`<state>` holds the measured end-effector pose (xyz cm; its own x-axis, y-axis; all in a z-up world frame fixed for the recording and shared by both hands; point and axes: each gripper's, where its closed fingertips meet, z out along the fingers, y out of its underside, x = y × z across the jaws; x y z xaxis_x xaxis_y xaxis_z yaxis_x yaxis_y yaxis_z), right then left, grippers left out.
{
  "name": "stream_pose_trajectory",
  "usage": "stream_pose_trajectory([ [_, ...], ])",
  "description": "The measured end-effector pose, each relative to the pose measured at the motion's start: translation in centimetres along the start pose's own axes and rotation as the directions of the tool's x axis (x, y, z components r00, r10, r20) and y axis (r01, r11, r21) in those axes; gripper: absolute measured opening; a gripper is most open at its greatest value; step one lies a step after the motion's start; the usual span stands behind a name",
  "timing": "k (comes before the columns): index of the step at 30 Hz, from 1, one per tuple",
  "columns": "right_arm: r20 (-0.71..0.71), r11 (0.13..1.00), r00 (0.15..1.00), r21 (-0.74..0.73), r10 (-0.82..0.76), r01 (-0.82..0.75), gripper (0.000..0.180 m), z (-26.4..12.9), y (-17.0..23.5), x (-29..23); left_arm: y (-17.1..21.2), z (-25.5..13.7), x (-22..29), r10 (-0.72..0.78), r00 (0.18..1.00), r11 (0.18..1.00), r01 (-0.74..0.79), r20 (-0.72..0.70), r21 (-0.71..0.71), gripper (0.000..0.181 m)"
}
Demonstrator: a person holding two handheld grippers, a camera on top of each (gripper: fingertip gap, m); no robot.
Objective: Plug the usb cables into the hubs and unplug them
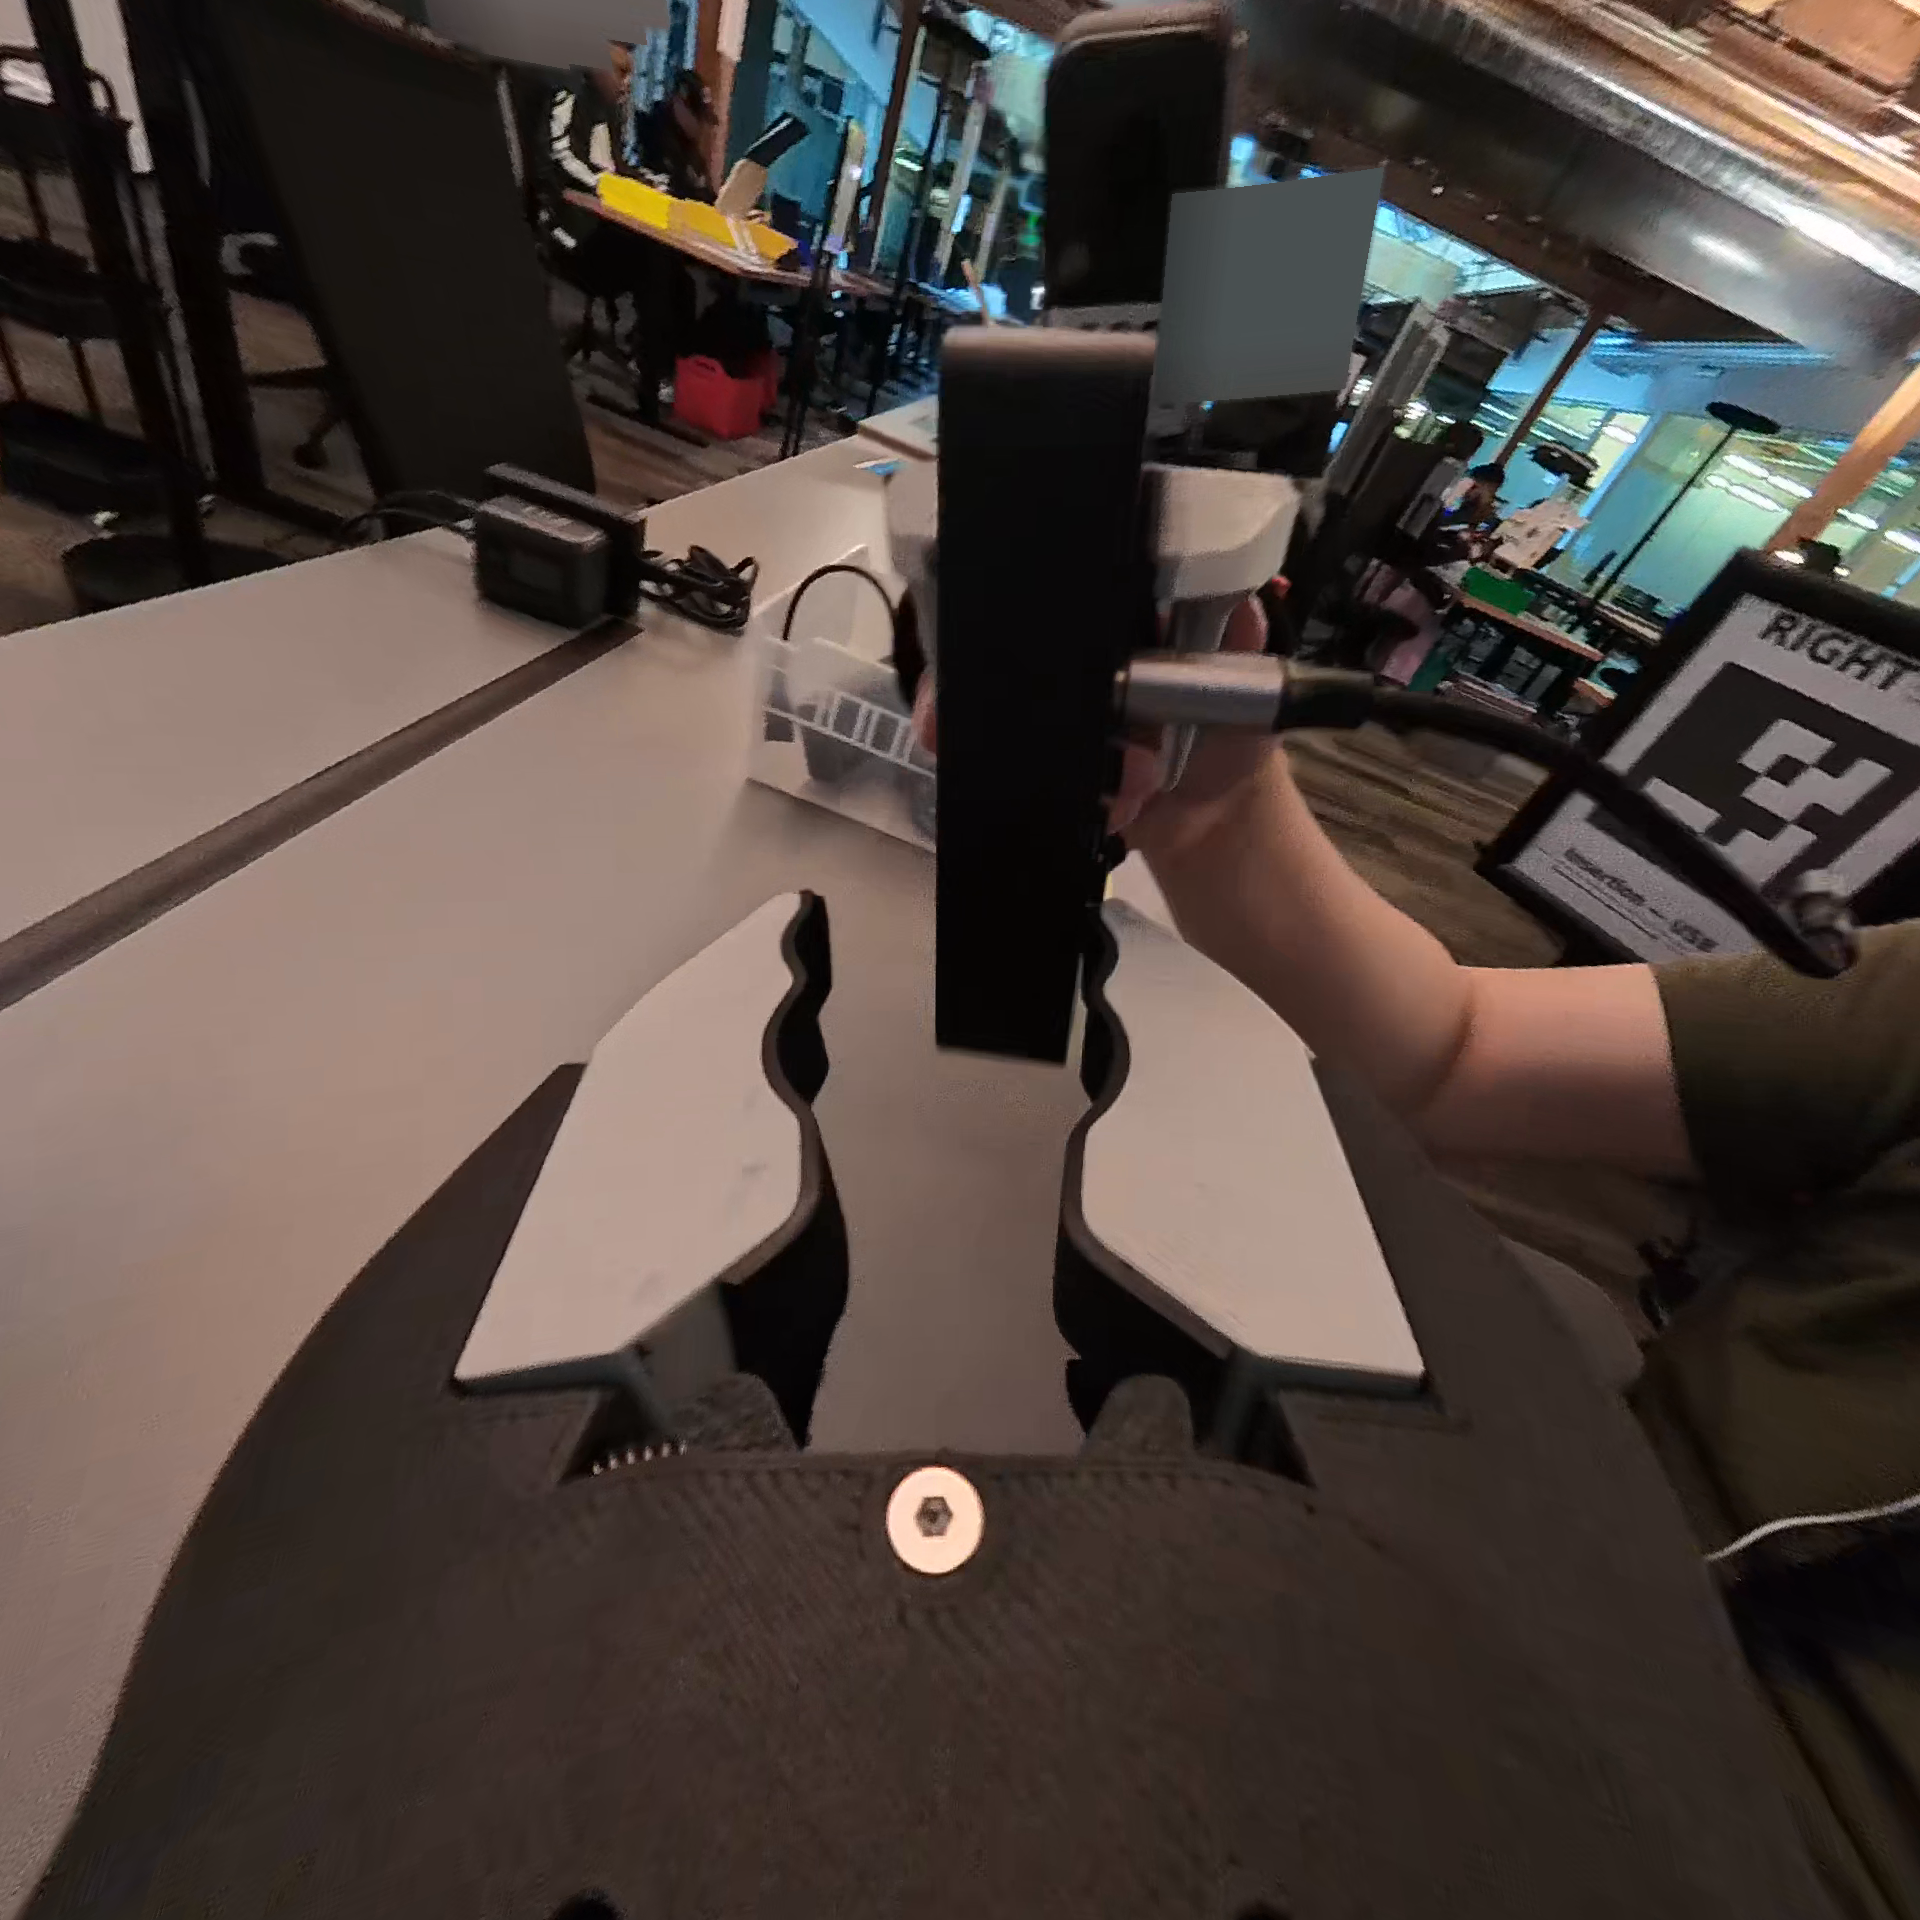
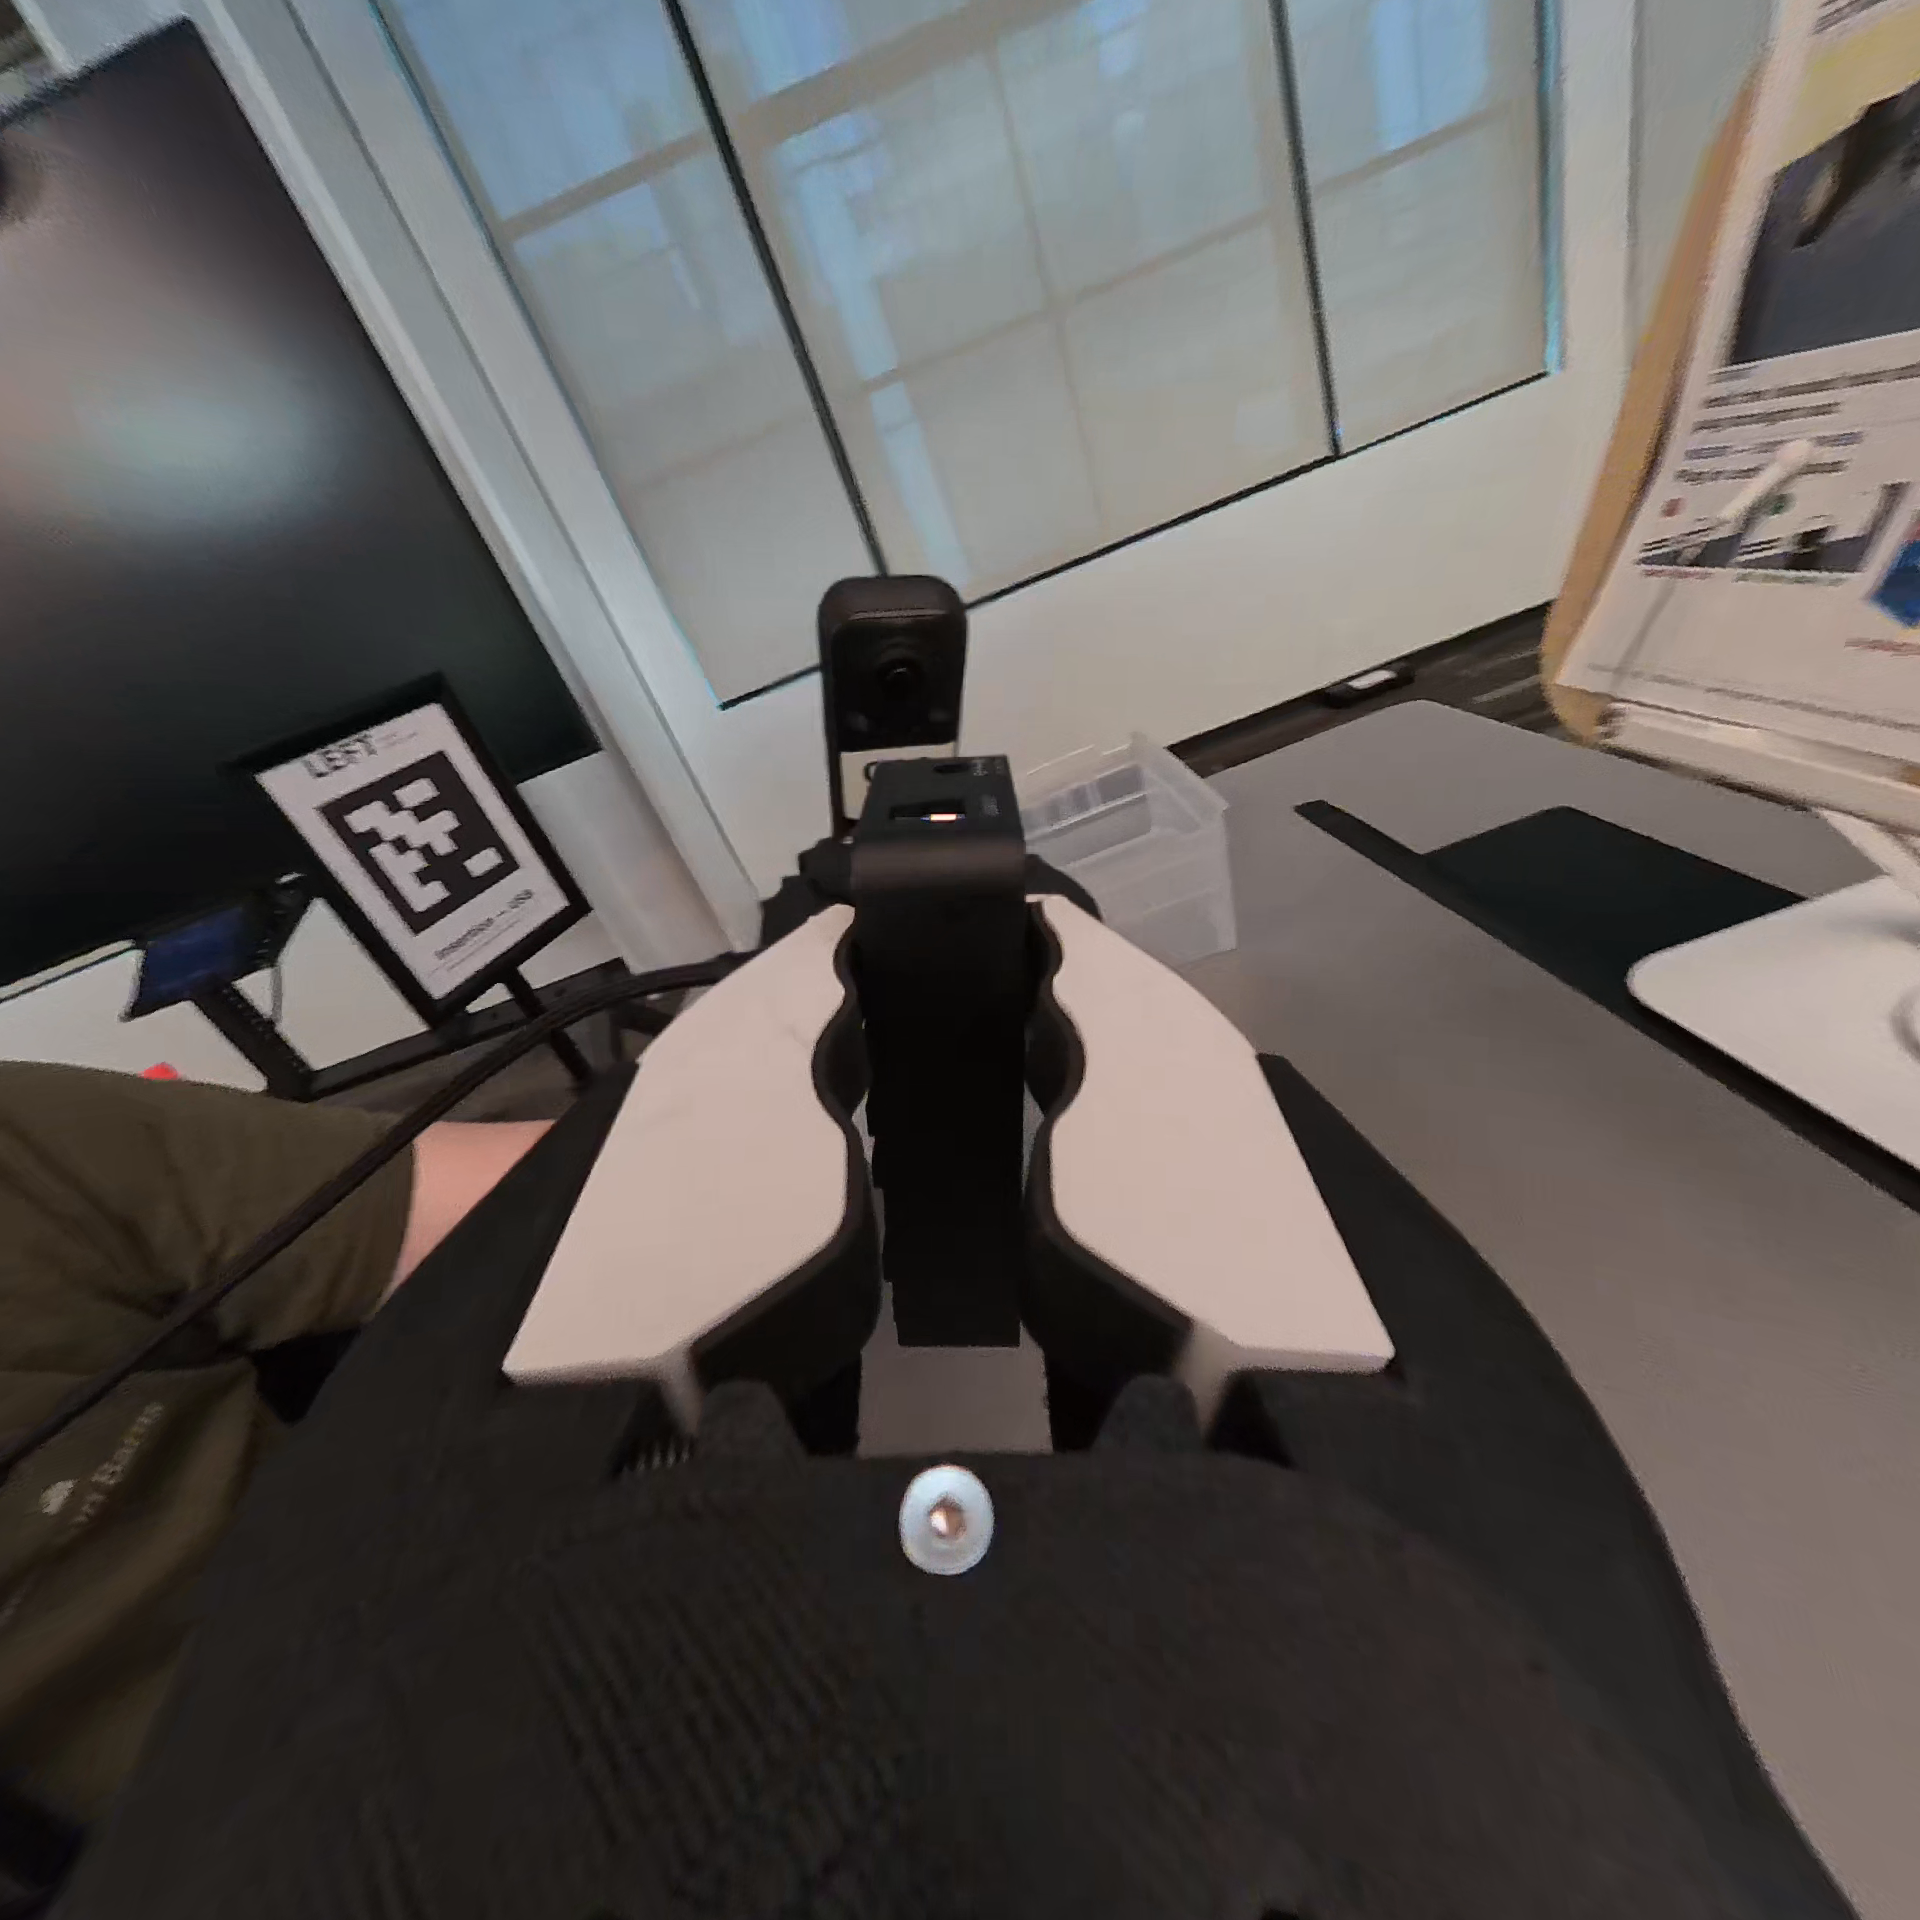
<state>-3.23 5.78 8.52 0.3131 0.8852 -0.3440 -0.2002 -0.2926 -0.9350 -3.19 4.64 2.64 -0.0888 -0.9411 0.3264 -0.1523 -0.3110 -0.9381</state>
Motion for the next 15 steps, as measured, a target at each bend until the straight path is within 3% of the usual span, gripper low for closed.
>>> stream_pose_trajectory([
  [5,-0.267,0.997,0.961,-0.032,-0.073,0.067,0.027,-3.6,-1.6,3.1,0.5,-0.9,-2.5,0.008,0.991,0.999,-0.002,0.135,-0.043,0.042],
  [8,-0.511,0.973,0.832,-0.045,-0.216,0.225,0.027,-9.1,-5.9,2.5,-0.1,-1.8,-2.3,0.030,0.987,0.998,-0.020,0.155,-0.063,0.039],
  [10,-0.693,0.933,0.665,-0.032,-0.279,0.358,0.027,-14.7,-9.5,1.0,-0.7,-2.3,-1.6,0.052,0.987,0.997,-0.042,0.153,-0.068,0.037],
  [12,-0.856,0.893,0.431,-0.073,-0.284,0.444,0.027,-21.5,-12.4,0.3,-1.2,-2.6,-0.8,0.084,0.986,0.995,-0.074,0.142,-0.072,0.036],
  [15,-0.960,0.901,0.066,-0.229,-0.271,0.367,0.027,-32.0,-14.9,2.7,-1.4,-2.5,0.3,0.091,0.990,0.993,-0.082,0.112,-0.082,0.035],
])
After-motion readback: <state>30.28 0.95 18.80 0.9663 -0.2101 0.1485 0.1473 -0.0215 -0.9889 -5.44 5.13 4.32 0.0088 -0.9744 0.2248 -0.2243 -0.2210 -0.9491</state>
